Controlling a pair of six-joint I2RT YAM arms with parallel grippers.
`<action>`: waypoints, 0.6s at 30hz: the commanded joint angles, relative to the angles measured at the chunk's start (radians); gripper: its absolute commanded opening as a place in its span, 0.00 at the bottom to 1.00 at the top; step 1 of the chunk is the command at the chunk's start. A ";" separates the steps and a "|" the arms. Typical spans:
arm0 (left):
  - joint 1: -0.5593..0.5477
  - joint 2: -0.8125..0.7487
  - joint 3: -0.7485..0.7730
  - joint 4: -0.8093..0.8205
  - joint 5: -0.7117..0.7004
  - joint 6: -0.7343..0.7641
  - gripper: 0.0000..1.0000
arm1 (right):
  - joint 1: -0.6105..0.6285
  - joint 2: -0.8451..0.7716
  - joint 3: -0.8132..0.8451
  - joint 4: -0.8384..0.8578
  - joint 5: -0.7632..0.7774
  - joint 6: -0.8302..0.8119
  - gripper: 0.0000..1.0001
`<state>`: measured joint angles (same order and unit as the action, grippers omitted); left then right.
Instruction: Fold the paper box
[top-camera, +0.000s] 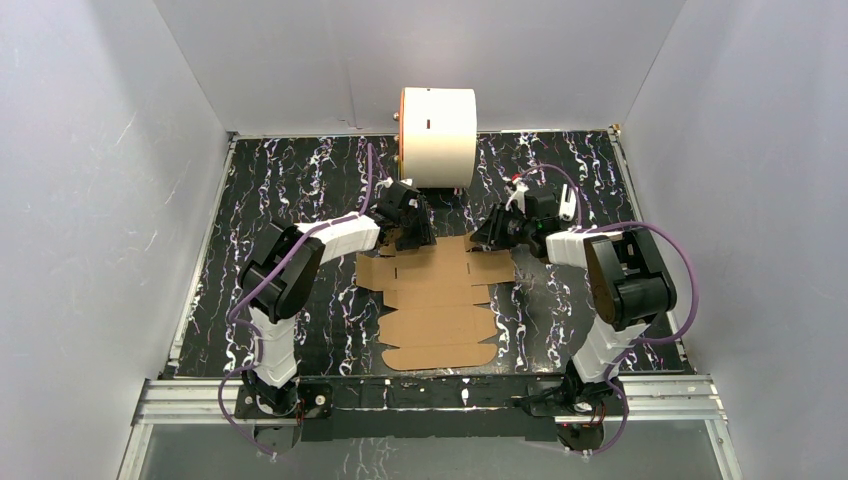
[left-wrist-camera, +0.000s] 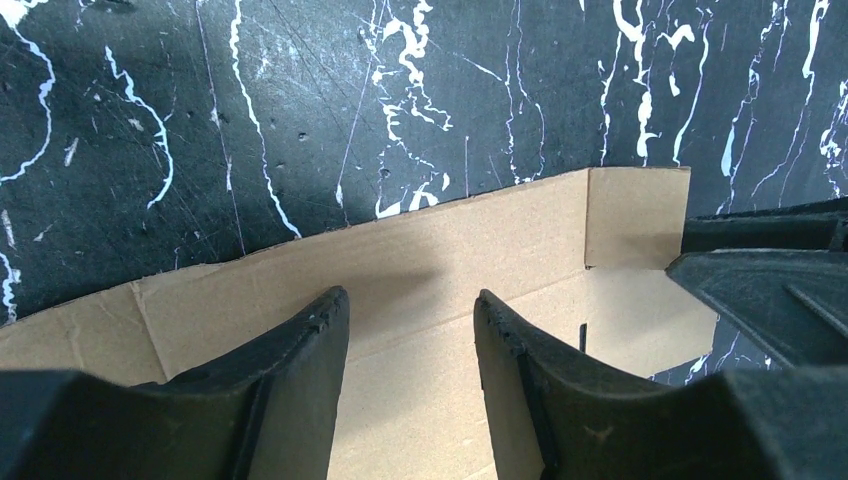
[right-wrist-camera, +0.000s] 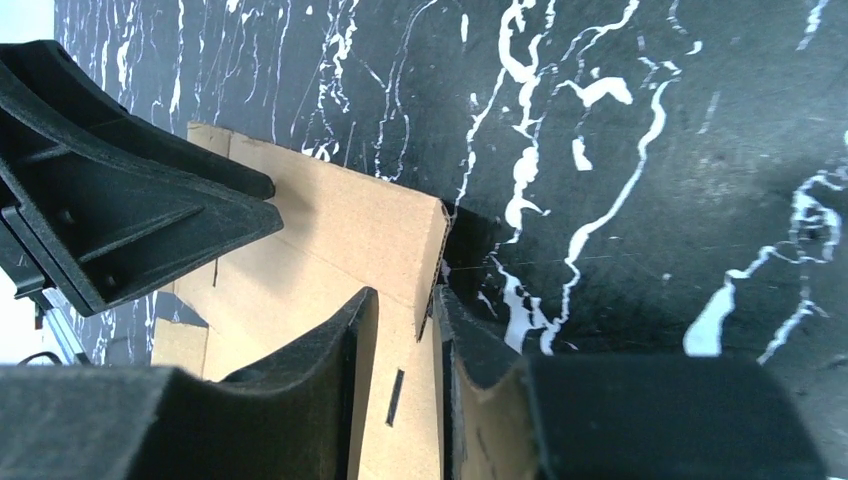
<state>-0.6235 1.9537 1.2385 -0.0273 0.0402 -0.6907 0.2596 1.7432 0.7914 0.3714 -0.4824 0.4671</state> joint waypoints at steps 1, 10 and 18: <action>0.003 -0.013 -0.018 0.001 0.013 -0.007 0.47 | 0.043 -0.030 0.057 -0.024 0.003 -0.034 0.33; 0.002 -0.011 -0.045 0.019 0.023 -0.022 0.47 | 0.214 -0.048 0.158 -0.237 0.426 -0.147 0.20; 0.002 -0.012 -0.054 0.022 0.033 -0.034 0.46 | 0.341 -0.001 0.240 -0.331 0.712 -0.214 0.19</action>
<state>-0.6174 1.9526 1.2167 0.0189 0.0498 -0.7158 0.5606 1.7309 0.9722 0.0776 0.0757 0.2939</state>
